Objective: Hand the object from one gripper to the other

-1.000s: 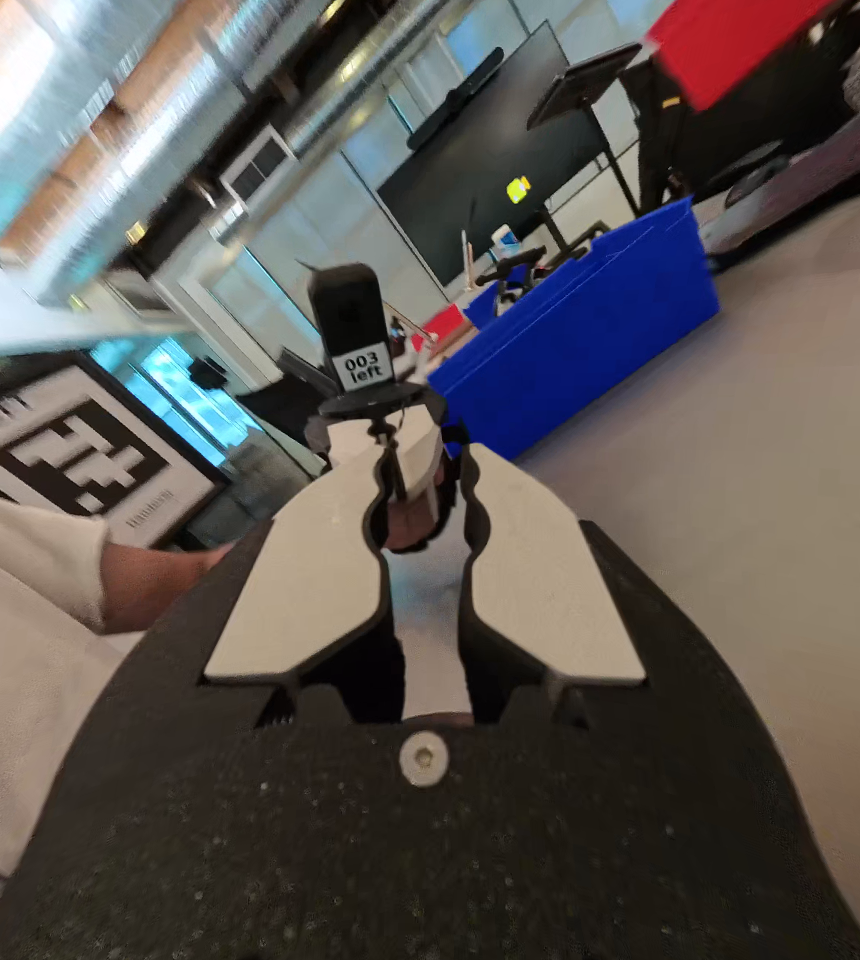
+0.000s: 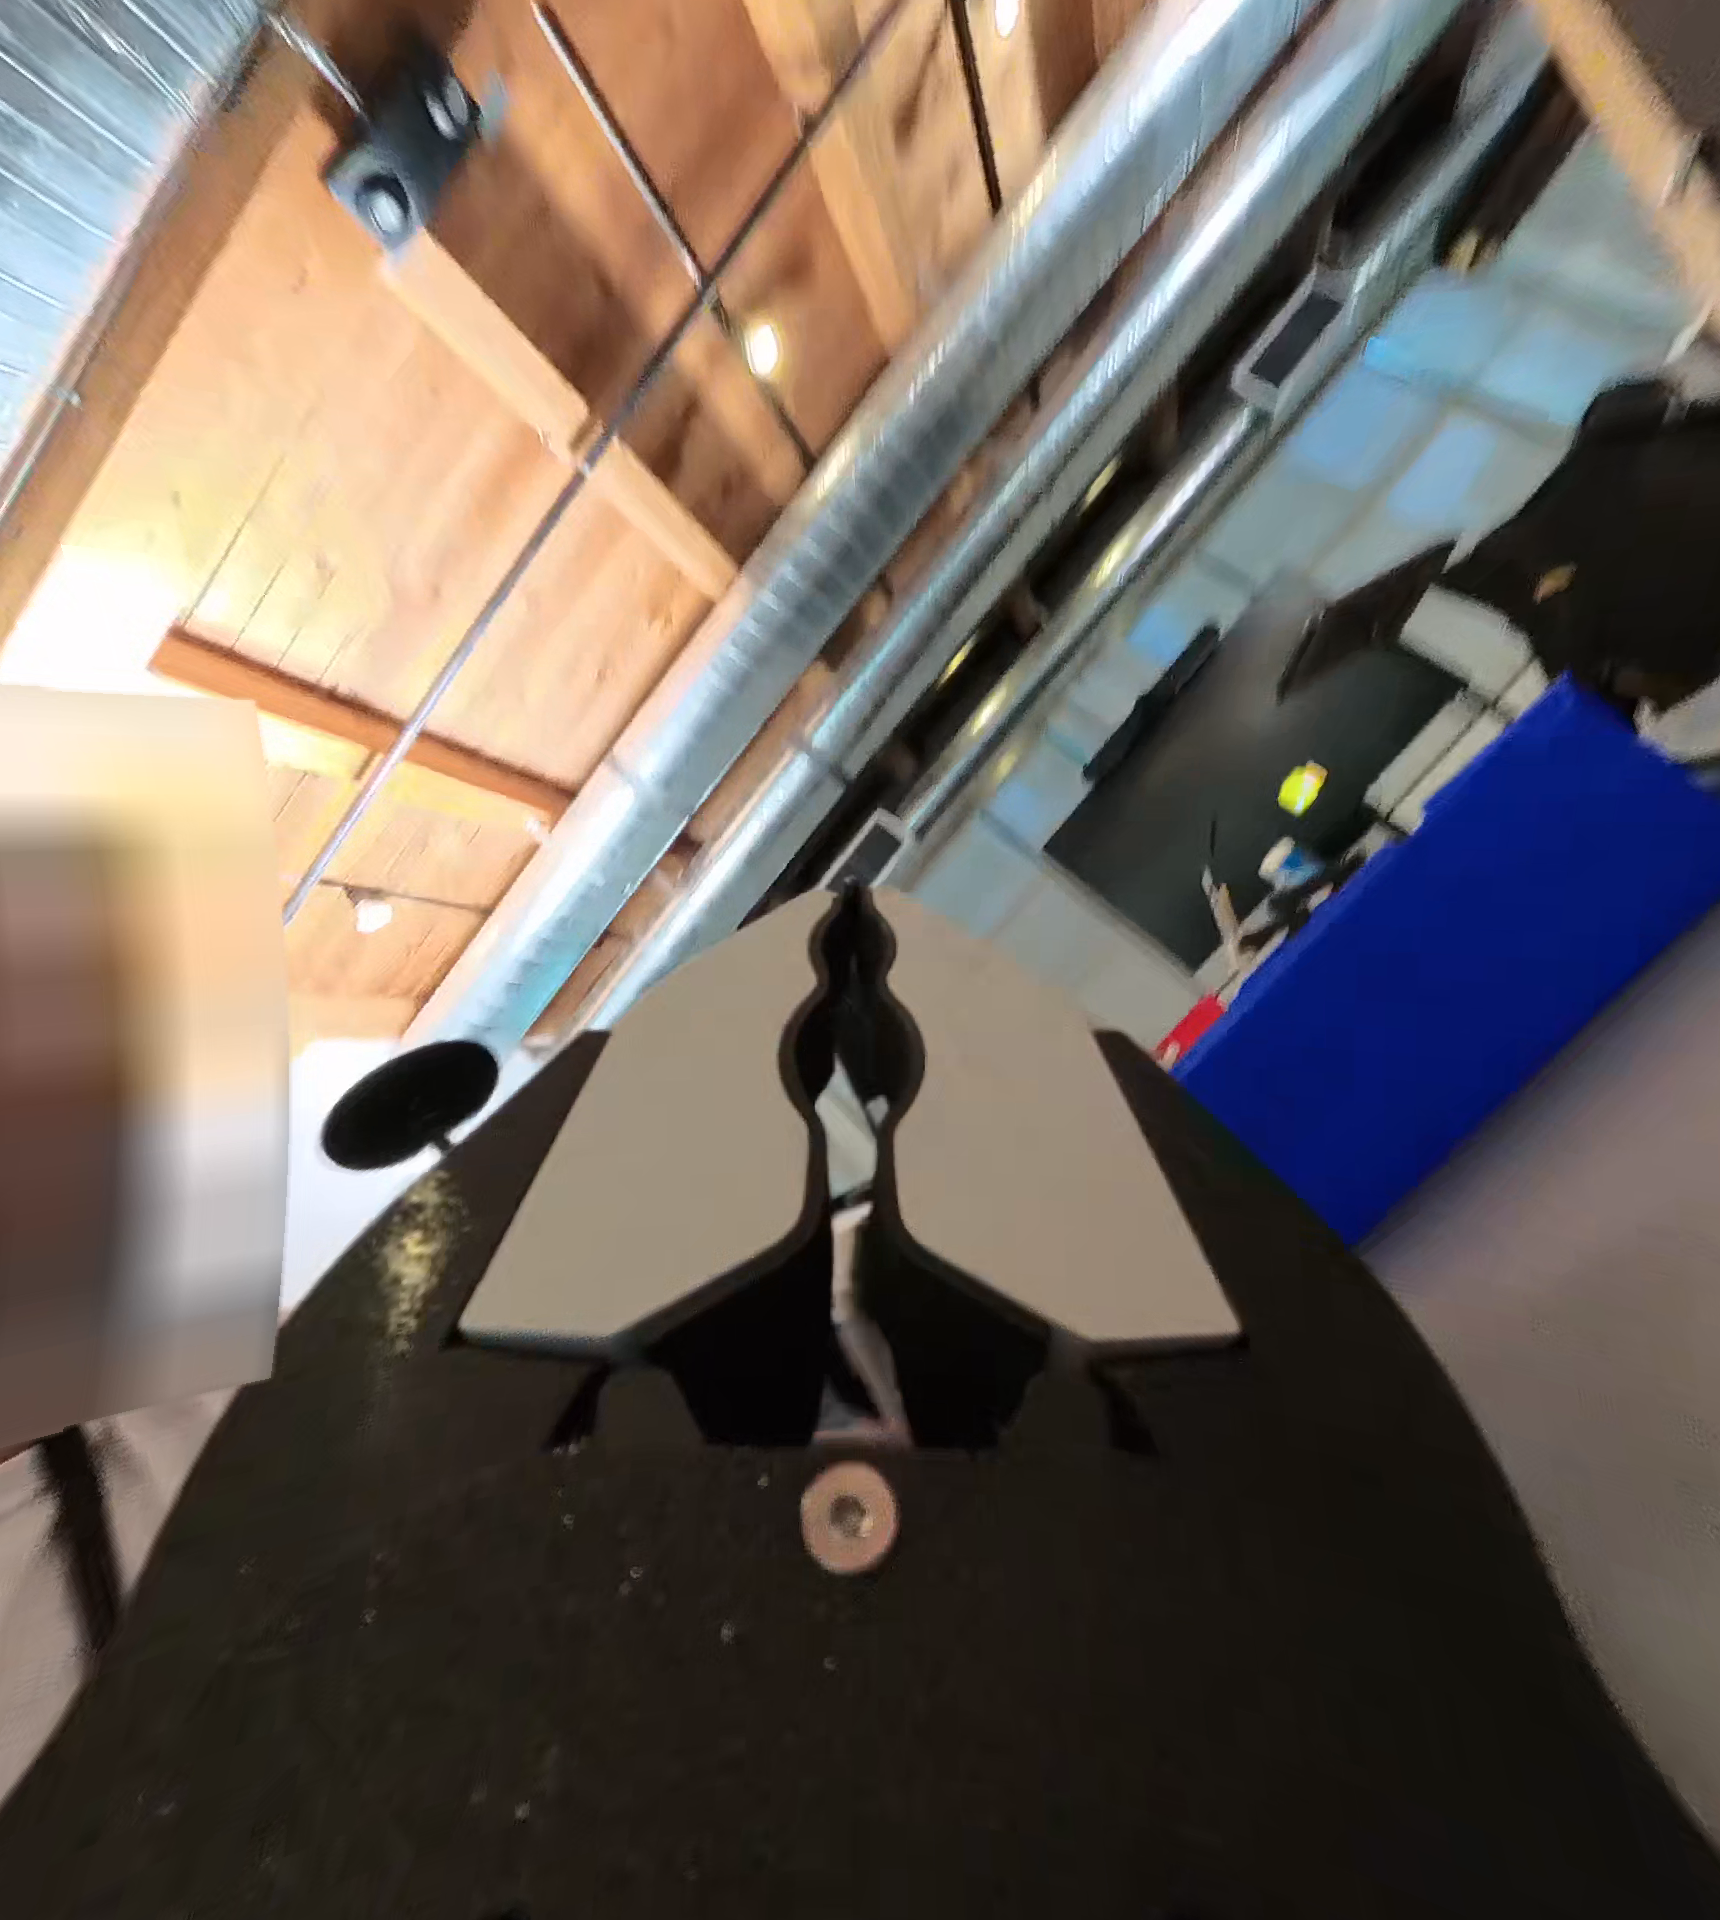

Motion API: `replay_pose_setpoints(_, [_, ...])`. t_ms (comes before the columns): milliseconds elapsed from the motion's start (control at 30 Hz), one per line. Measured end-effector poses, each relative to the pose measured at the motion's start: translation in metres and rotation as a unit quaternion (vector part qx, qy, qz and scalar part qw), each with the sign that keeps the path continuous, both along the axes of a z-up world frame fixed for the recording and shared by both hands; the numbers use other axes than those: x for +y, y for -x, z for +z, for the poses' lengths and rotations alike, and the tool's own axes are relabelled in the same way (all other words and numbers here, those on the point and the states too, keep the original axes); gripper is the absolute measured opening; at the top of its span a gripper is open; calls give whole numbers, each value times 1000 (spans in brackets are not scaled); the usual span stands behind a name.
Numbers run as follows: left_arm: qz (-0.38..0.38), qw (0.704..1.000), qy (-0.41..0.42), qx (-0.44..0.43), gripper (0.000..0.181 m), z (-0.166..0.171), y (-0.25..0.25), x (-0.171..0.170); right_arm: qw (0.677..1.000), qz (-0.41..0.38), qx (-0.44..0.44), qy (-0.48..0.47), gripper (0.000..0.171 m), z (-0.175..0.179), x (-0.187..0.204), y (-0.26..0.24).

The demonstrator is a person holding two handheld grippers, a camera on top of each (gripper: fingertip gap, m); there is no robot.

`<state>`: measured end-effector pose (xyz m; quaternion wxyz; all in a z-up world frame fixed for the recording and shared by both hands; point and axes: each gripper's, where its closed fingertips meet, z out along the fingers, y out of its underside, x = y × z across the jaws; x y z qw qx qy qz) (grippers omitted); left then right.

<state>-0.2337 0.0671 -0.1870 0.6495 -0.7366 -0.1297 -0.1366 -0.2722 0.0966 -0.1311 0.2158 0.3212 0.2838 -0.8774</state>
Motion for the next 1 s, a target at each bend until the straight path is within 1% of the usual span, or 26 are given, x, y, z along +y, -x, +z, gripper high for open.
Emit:
replay_pose_setpoints(33, [5, 1000, -15, -12, 39, 4, -1, 3, 1000, -18, 7, 4, 0, 2, -1, 0])
replay_pose_setpoints(100, [23, 998, -42, -30, 38, 13, 0, 6, 1000, -7, 23, 13, 0, 7, -9, -5])
replay_pose_setpoints(167, [48, 995, -74, -51, 34, 21, 5, 4, 999, -10, 25, 20, 0, 7, -14, -7])
replay_pose_setpoints(233, [36, 991, -94, -85, 28, 24, 4, 4, 999, -7, 20, 32, 1, 6, -17, -8])
replay_pose_setpoints(300, [23, 989, -95, -111, 27, 21, 3, 4, 999, -7, 16, 34, 1, 4, -20, -7])
replay_pose_setpoints(367, [15, 988, -97, -117, 23, 20, 2, 4, 999, -3, 13, 31, 1, 2, -23, -5])
replay_pose_setpoints(400, [16, 989, -98, -113, 19, 20, 3, 3, 999, -2, 9, 32, 1, 0, -24, -4])
replay_pose_setpoints(433, [12, 990, -96, -105, 9, 20, 1, 3, 999, 0, 8, 32, 1, -1, -24, -4])
replay_pose_setpoints(467, [8, 992, -86, -96, 2, 19, 0, 3, 1000, 3, 8, 30, 1, -1, -25, -4])
replay_pose_setpoints(567, [16, 995, -61, -82, 1, 14, 2, 0, 1000, 18, 1, 22, 1, -4, -28, -4])
replay_pose_setpoints(633, [30, 996, -37, -71, 0, 9, 9, -4, 1000, 18, -9, -14, 3, -10, -31, 1])
replay_pose_setpoints(667, [38, 997, -20, -64, 0, 5, 13, -7, 999, 14, -10, -47, 5, -16, -32, 3])
replay_pose_setpoints(733, [71, 996, 27, -37, 0, -6, 27, -15, 988, -13, -8, -156, 18, -32, -34, 11])
replay_pose_setpoints(800, [116, 989, 88, 11, 0, -19, 44, -27, 955, -69, 33, -285, 32, -45, -31, 16])
replay_pose_setpoints(833, [138, 982, 123, 37, 0, -25, 52, -34, 927, -100, 60, -356, 40, -51, -30, 17])
replay_pose_setpoints(867, [156, 974, 152, 65, 0, -30, 59, -40, 891, -129, 93, -424, 46, -57, -30, 18])
replay_pose_setpoints(900, [172, 965, 178, 90, 0, -34, 65, -44, 849, -162, 130, -486, 49, -62, -29, 18])
replay_pose_setpoints(933, [184, 957, 199, 107, 0, -37, 69, -48, 800, -195, 167, -542, 52, -65, -28, 18])
replay_pose_setpoints(1000, [188, 947, 228, 124, 0, -42, 71, -49, 703, -241, 242, -624, 51, -69, -31, 14])
